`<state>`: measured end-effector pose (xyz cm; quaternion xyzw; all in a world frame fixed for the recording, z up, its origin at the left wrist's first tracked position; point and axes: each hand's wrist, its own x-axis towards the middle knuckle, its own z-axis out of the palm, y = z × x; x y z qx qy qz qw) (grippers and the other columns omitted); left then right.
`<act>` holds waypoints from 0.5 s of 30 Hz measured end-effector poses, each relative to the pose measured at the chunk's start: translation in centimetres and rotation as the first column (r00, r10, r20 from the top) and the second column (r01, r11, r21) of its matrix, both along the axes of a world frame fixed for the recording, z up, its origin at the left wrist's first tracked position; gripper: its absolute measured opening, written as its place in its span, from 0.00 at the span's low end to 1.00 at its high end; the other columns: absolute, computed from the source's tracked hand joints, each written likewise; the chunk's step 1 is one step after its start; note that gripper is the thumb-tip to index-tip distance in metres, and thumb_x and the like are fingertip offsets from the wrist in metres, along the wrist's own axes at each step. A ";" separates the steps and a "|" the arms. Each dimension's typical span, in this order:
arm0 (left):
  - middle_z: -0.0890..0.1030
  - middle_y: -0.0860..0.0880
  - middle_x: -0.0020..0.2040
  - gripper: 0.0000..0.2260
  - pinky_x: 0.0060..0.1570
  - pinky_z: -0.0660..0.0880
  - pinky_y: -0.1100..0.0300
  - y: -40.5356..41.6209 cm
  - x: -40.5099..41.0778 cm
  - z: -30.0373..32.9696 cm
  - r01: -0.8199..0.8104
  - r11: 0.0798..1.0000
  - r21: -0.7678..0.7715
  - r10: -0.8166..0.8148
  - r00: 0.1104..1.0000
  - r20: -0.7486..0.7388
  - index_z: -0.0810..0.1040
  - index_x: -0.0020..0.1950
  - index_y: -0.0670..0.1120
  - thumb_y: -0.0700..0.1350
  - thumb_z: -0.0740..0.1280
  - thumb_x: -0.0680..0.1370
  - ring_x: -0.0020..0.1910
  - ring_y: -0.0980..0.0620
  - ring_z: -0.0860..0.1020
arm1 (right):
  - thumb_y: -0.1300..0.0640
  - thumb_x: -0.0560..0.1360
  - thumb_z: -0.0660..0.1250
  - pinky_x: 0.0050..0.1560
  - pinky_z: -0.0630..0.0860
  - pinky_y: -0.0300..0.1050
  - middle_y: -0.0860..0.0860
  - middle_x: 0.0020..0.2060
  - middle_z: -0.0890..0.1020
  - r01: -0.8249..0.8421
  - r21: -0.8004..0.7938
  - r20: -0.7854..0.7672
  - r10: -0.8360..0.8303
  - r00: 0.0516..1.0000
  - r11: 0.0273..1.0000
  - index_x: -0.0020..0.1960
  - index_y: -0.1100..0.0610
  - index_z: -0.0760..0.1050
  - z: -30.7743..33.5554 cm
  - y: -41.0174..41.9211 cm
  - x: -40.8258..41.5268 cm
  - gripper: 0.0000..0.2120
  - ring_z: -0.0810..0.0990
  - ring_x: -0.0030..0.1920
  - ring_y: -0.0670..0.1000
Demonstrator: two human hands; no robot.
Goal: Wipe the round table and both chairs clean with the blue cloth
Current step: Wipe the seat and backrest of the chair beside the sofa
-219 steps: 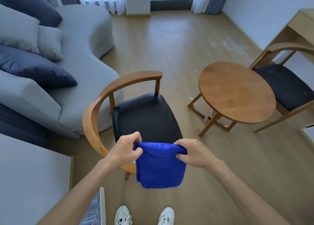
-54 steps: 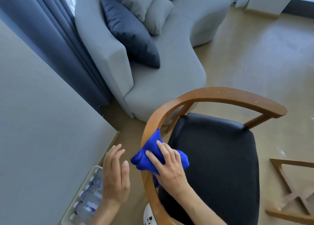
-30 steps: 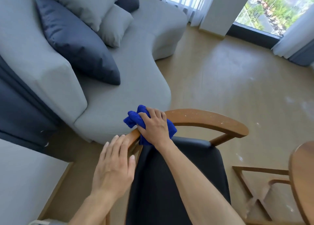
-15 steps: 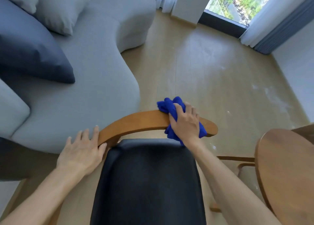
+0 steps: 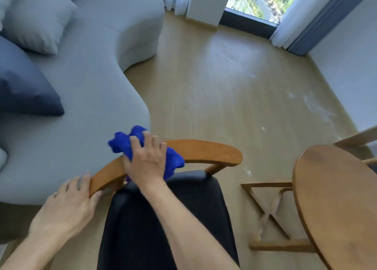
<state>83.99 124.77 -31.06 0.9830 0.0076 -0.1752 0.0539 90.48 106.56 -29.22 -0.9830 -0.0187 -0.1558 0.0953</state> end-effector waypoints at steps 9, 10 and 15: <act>0.77 0.43 0.54 0.25 0.42 0.77 0.44 2.8 0.3 -5.6 0.015 0.999 0.035 -0.018 0.995 0.097 0.63 0.68 0.48 0.63 0.53 0.77 0.50 0.40 0.77 | 0.54 0.71 0.70 0.43 0.75 0.54 0.59 0.51 0.80 0.108 -0.093 0.084 -0.100 0.991 0.990 0.54 0.57 0.80 0.7 -18.9 -0.9 0.13 0.78 0.46 0.61; 0.76 0.43 0.54 0.25 0.42 0.77 0.43 3.0 0.4 -5.8 0.021 0.999 0.042 -0.025 0.996 0.086 0.62 0.68 0.48 0.62 0.54 0.77 0.50 0.40 0.77 | 0.54 0.72 0.70 0.43 0.75 0.54 0.59 0.50 0.79 0.201 -0.074 0.037 -0.199 0.979 0.977 0.54 0.57 0.79 0.8 -22.1 -1.6 0.12 0.78 0.46 0.61; 0.76 0.41 0.55 0.26 0.44 0.78 0.42 2.5 0.4 -5.2 0.028 0.999 0.027 -0.030 0.996 0.082 0.60 0.70 0.47 0.61 0.54 0.78 0.51 0.39 0.77 | 0.52 0.79 0.62 0.52 0.72 0.53 0.58 0.51 0.77 0.543 0.116 -0.114 -0.532 0.839 0.832 0.58 0.58 0.74 0.3 -26.2 -2.7 0.13 0.76 0.50 0.59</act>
